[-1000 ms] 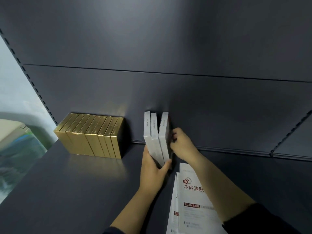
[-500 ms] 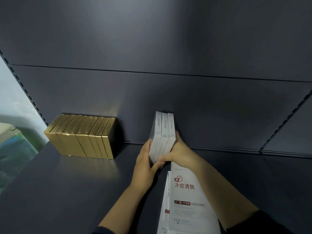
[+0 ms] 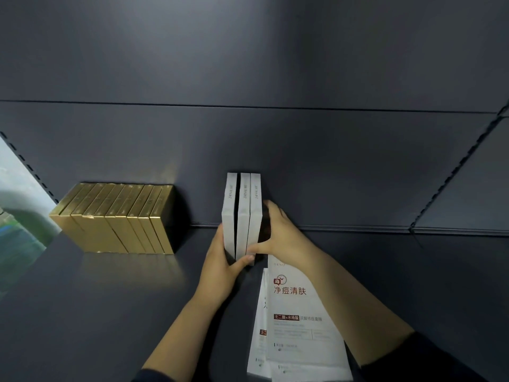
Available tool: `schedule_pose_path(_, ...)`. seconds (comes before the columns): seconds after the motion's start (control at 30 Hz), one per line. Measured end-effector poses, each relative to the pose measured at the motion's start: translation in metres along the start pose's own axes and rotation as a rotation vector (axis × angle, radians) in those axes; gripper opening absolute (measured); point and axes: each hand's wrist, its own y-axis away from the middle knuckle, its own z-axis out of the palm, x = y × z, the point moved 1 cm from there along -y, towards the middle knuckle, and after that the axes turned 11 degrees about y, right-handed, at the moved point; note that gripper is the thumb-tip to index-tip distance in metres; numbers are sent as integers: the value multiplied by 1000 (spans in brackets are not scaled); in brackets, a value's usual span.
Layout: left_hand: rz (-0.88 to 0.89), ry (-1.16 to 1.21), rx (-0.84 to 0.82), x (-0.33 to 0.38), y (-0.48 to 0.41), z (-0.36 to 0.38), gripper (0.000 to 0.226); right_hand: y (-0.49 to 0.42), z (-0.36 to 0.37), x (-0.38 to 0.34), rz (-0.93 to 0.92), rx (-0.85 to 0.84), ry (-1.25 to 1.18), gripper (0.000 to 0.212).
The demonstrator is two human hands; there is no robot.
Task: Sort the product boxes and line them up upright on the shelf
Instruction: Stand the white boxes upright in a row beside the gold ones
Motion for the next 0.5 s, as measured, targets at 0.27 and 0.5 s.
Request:
schedule_pose_path(0.27, -32, -48, 0, 0, 0, 0, 82, 43, -27, 39, 356, -71, 268, 115)
schedule_pose_path(0.5, -52, -48, 30, -1, 0, 2, 74, 97, -19, 73, 443, -291, -106, 62)
